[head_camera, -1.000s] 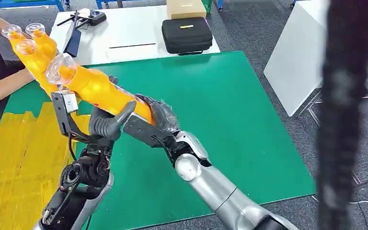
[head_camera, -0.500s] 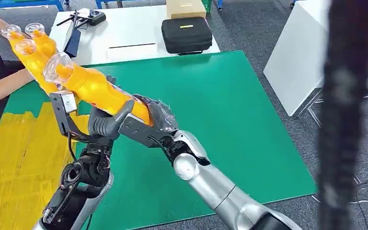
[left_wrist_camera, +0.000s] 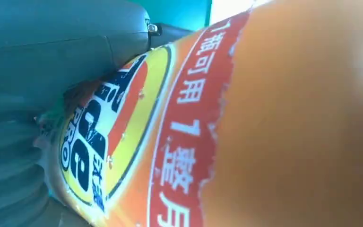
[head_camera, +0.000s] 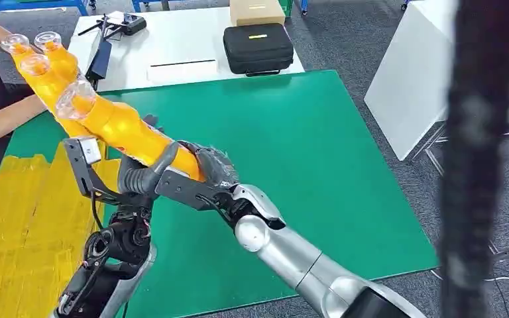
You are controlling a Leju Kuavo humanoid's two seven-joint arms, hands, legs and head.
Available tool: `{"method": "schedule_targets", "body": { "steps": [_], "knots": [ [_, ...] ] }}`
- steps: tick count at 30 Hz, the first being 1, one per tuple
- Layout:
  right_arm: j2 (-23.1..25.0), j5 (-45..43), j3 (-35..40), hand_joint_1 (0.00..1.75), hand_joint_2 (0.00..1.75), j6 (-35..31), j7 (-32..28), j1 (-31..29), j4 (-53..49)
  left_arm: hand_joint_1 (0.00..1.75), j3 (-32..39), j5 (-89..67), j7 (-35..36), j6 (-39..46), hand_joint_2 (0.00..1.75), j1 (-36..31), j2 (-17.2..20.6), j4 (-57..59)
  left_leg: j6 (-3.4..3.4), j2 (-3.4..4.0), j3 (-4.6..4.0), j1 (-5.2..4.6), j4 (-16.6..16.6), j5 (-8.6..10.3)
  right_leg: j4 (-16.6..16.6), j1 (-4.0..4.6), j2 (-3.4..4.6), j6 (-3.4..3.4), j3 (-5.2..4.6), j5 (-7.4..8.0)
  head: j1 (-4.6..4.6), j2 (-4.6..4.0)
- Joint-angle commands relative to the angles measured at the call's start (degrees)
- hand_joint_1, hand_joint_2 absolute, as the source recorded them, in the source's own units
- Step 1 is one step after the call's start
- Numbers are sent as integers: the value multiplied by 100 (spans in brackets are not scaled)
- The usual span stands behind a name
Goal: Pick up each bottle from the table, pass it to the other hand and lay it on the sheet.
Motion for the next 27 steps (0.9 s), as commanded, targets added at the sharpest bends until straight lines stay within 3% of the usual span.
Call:
{"method": "schedule_targets", "body": {
  "steps": [1,12,14,15,16,22,25,27],
  "knots": [
    [36,-39,954,175,175,254,-157,33,560,175,-221,72,-44,-69,175,-621,-75,477,-23,-14,20,11,4,-7,0,11,-27,-5,29,-11,0,0],
    [70,-103,1067,175,175,283,-183,34,600,175,-89,-141,-151,205,175,-402,-266,155,-17,-13,11,10,3,-5,-2,10,-23,-3,18,-9,2,0],
    [52,-196,1005,0,175,302,-154,31,622,175,-35,-187,-164,220,175,-380,-239,134,-17,-9,12,8,3,-5,-1,8,-19,-3,18,-8,-2,0],
    [34,-261,925,0,175,300,-109,34,641,175,-15,-257,-209,240,175,-366,-210,114,-23,-10,20,11,7,-11,2,11,-24,-4,27,-14,4,0],
    [-10,-303,845,0,0,297,-67,23,671,175,45,-344,-276,289,175,-338,-160,79,-20,-10,15,10,4,-7,0,10,-23,-4,22,-10,0,0],
    [-363,-473,-52,0,0,-37,-141,198,653,175,1357,-1337,-798,551,175,142,330,-977,-18,4,10,9,1,-4,-3,9,-8,-4,13,-3,2,0],
    [-529,-636,-614,0,0,-263,-351,484,138,175,1987,-2852,-676,662,175,344,623,-1185,-27,9,22,13,3,-9,0,12,-11,-7,23,-10,4,0],
    [-607,-582,-922,0,0,-374,-342,689,-299,175,2267,-3999,-478,812,175,331,831,-714,-27,5,27,5,-1,-10,4,5,-10,-6,24,-13,0,0]
  ]
}}
